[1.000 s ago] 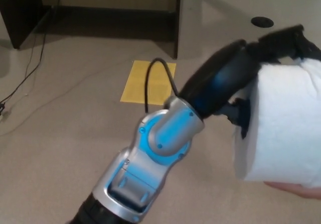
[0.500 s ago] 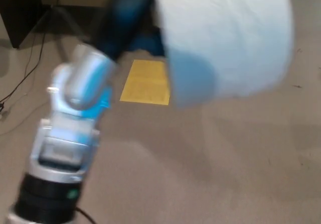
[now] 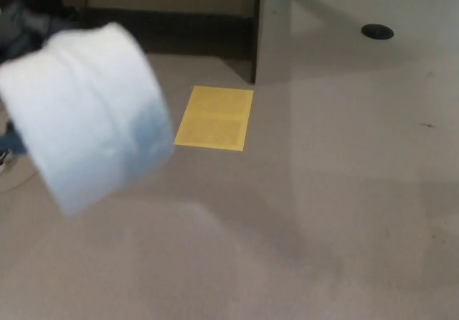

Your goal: A person is holding a toilet paper roll and the robot extends its left hand to grab the roll by inserting its thumb into the gap in the middle and brings its hand down by its side. Then it extends its arm again to hand the toilet paper roll back to the person.

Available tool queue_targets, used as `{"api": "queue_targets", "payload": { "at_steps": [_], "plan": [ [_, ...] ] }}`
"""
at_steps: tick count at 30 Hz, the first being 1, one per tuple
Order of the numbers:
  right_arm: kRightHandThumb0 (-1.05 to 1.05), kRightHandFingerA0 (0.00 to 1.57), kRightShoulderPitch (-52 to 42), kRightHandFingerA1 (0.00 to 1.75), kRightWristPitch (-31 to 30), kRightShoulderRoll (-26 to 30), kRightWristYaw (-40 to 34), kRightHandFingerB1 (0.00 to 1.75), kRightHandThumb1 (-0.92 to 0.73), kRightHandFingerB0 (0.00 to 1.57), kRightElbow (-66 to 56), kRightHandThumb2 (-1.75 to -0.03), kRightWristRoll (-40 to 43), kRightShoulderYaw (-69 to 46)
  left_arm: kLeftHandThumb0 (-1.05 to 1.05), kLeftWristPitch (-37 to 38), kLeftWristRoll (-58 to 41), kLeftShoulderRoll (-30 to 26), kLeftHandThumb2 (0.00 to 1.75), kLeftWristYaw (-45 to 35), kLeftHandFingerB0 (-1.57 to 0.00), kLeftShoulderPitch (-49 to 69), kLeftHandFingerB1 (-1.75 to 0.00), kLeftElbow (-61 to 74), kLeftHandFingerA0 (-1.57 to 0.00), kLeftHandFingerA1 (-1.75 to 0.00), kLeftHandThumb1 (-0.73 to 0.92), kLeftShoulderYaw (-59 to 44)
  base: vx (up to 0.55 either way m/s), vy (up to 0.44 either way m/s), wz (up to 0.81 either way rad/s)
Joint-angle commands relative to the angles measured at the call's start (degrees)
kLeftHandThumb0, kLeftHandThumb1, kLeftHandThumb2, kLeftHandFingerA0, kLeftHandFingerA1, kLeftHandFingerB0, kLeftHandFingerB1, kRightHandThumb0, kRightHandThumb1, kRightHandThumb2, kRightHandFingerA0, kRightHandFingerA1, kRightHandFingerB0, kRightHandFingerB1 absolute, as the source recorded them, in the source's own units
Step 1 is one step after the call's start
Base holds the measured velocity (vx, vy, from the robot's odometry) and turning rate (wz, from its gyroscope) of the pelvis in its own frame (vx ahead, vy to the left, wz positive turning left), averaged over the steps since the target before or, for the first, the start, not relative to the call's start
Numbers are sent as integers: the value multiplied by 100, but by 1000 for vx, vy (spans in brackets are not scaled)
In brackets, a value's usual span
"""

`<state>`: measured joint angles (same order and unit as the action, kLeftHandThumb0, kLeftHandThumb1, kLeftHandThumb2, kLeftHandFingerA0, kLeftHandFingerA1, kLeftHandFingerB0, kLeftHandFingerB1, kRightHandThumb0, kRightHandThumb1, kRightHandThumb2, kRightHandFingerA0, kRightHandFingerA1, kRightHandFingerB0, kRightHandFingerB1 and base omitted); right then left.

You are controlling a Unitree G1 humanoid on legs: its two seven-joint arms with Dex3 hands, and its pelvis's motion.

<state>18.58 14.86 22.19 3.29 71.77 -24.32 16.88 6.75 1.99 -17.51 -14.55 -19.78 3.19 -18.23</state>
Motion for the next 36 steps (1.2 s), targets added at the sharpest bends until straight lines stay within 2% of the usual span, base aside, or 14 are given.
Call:
{"api": "queue_targets", "payload": {
  "at_steps": [1, 5, 8, 9, 10, 12, 19, 21, 23, 26, 28, 30, 34, 36],
  "plan": [
    [-40, 76, 11, 86, -60, 7, 17, 33, -67, 36, 55, -62, 17, -18, 6, 2239, 674, -330, 91, 780, -76, 1174, -122, -1229, -94, -145, 68, -332, 0, 0, 0],
    [-39, 76, 51, 86, -97, 6, 50, 33, -66, 35, 70, -60, 33, -33, -4, 2458, 946, -294, 93, 1266, -72, 1808, -124, -1984, -90, -148, 70, -380, 0, 0, 0],
    [-39, 75, 66, 77, -106, 16, 47, 33, -68, 35, 61, -62, -1, -2, -3, 2783, 1155, -396, 92, 1608, -74, 2080, -123, -2787, -95, -149, 71, -293, 0, 0, 0],
    [-39, 75, 53, 80, -103, 20, 57, 33, -67, 35, 52, -62, 18, -18, -7, 2804, 1554, -634, 82, 1939, -65, 2209, -134, -3305, -81, -159, 75, -46, 0, 0, 0],
    [-39, 74, 40, 77, -102, 25, 60, 33, -67, 35, 52, -61, 21, -20, -5, 2800, 1702, -760, 71, 2064, -60, 2260, -137, -3677, -71, -157, 82, 99, 0, 0, 0],
    [-39, 75, 28, 82, -93, 29, 40, 33, -67, 35, 56, -62, -9, 6, -6, 2698, 1822, -920, 73, 2239, -67, 2248, -134, -4232, -72, -152, 83, 316, 0, 0, 0],
    [-39, 77, 66, 83, -140, -1, 42, 33, -68, 35, 60, -62, -10, 15, -8, 2699, 1785, -1143, 71, 2456, -70, 2097, -133, -5421, -71, -151, 80, 786, 0, 0, 0],
    [-39, 76, 67, 83, -135, -8, 30, 33, -67, 35, 70, -62, -3, 9, -12, 2487, 1731, -1103, 71, 2348, -76, 2096, -116, -5728, -68, -144, 80, 948, 0, 0, 0],
    [-40, 75, 72, 81, -145, -9, 21, 33, -67, 35, 84, -62, -11, 16, -10, 2522, 1901, -1141, 69, 2632, -70, 2090, -129, -6035, -71, -149, 79, 1216, 0, 0, 0],
    [-40, 75, 76, 80, -143, -4, 26, 33, -68, 35, 84, -61, -21, 28, -13, 2375, 1768, -1130, 68, 2421, -67, 2027, -132, -6339, -66, -150, 83, 1398, 0, 0, 0],
    [-40, 76, 57, 87, -120, -6, 53, 33, -67, 36, 65, -62, 18, 0, -15, 2530, 1723, -1170, 72, 2432, -74, 1973, -120, -6534, -78, -139, 79, 1542, 0, 0, 0],
    [-39, 76, 57, 86, -124, -10, 56, 32, -66, 35, 58, -60, 18, 2, -10, 2628, 1665, -1183, 70, 2483, -71, 1921, -127, -6676, -69, -146, 79, 1620, 0, 0, 0],
    [-39, 77, 62, 86, -126, -16, 31, 32, -66, 35, 70, -60, 9, 8, -13, 2713, 1676, -1211, 68, 2622, -66, 1827, -137, -6888, -68, -152, 81, 1774, 0, 0, 0],
    [-38, 76, 53, 83, -124, 0, 32, 32, -66, 34, 75, -60, 12, 2, -13, 2717, 1676, -1234, 68, 2622, -66, 1800, -136, -6899, -67, -152, 81, 1840, 0, 0, 0]
  ]
}}
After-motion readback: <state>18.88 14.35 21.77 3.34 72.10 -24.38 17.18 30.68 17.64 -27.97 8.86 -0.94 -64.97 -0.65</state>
